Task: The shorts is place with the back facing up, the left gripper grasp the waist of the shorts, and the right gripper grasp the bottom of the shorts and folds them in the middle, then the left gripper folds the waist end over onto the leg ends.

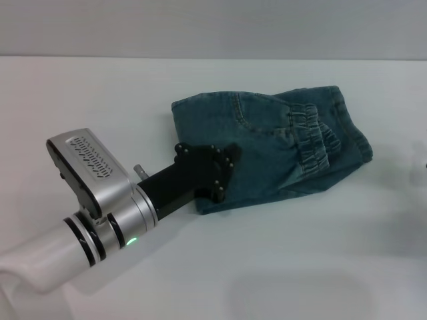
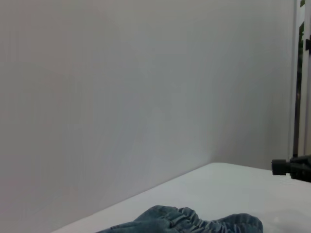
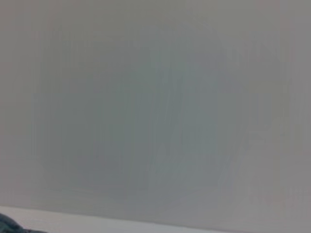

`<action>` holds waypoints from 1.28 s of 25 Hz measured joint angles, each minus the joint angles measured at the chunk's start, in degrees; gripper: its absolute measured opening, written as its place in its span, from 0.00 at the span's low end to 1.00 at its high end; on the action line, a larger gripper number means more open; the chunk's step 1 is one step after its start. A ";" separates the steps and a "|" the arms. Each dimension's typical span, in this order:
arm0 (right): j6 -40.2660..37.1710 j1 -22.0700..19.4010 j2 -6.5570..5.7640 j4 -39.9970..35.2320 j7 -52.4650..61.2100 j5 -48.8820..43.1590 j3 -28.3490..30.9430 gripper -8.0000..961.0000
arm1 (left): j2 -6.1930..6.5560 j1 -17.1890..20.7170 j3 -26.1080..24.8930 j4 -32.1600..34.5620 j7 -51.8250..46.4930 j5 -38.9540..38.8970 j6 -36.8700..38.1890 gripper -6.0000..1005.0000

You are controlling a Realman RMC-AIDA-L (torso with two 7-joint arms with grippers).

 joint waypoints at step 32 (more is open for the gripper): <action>10.95 -0.93 0.00 7.50 -4.80 0.02 4.15 0.01 | 0.00 -8.10 5.91 5.84 -12.65 -1.94 15.85 0.00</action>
